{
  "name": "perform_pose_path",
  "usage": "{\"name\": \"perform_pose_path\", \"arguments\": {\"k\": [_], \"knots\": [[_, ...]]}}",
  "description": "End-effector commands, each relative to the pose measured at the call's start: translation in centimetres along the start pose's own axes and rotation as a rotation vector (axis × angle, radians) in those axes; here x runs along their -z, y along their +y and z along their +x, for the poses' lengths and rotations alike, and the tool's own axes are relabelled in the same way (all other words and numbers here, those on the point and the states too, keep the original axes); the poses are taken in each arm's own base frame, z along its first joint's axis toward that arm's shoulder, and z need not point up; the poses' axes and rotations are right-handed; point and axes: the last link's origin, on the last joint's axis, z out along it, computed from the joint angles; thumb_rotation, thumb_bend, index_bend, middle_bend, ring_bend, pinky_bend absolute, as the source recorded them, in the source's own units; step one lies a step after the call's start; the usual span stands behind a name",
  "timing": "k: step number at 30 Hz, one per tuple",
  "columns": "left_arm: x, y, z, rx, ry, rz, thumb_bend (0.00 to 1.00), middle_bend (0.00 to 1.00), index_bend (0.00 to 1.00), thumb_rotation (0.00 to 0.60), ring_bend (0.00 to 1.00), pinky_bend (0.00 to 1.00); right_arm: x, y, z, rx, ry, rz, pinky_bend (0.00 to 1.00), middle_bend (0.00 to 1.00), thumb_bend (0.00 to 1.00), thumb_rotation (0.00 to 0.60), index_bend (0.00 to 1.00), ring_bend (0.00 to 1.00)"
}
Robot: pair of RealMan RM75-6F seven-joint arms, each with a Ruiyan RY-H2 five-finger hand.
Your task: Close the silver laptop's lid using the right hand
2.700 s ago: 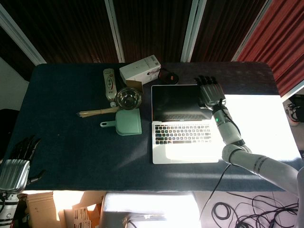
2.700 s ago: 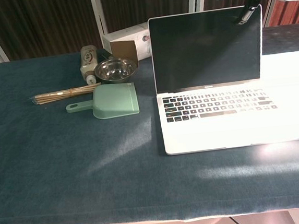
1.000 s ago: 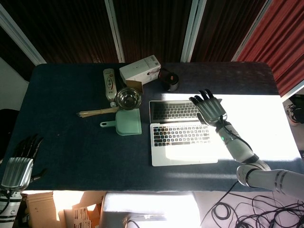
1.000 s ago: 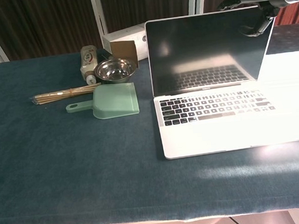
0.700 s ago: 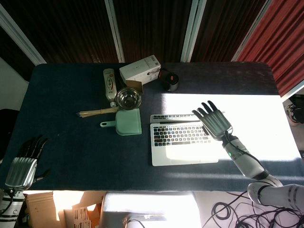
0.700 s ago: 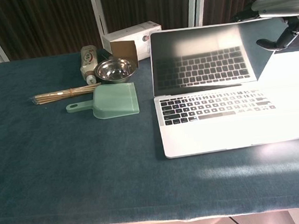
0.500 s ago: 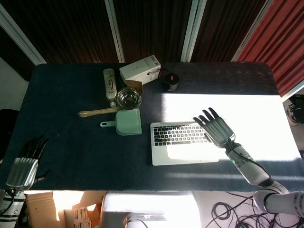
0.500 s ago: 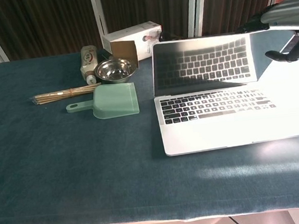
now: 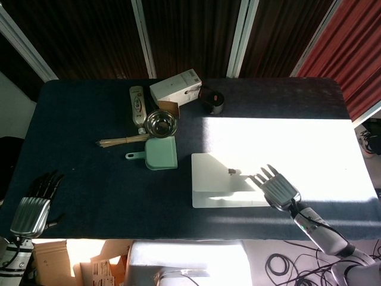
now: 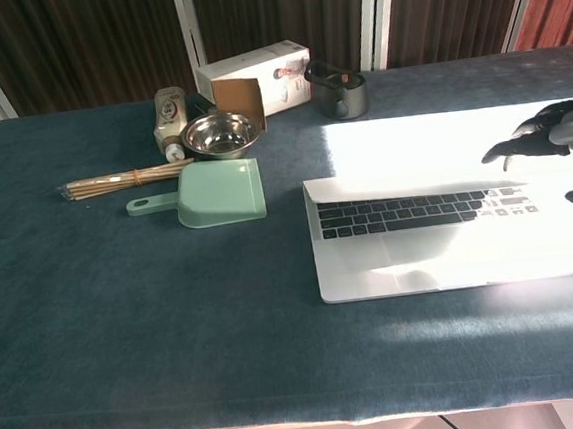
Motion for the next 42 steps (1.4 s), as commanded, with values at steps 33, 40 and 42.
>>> {"name": "perform_pose_path", "arguments": {"k": [33, 40, 42], "knots": [[0.8, -0.2, 0.7, 0.011, 0.028, 0.002, 0.08, 0.0, 0.0, 0.6, 0.0, 0.11, 2.9, 0.0, -2.2, -0.093, 0.133, -0.009, 0.07, 0.15, 0.54, 0.6, 0.0, 0.04], [1.5, -0.1, 1.1, 0.004, 0.049, 0.005, 0.08, 0.0, 0.0, 0.6, 0.0, 0.11, 9.2, 3.5, -0.3, -0.142, 0.398, -0.252, 0.0, 0.02, 0.44, 0.6, 0.0, 0.0], [1.8, 0.0, 1.2, 0.002, 0.052, 0.009, 0.08, 0.0, 0.0, 0.6, 0.0, 0.11, 11.0, 4.1, -0.8, -0.166, 0.435, -0.33, 0.0, 0.01, 0.41, 0.6, 0.0, 0.0]]}}
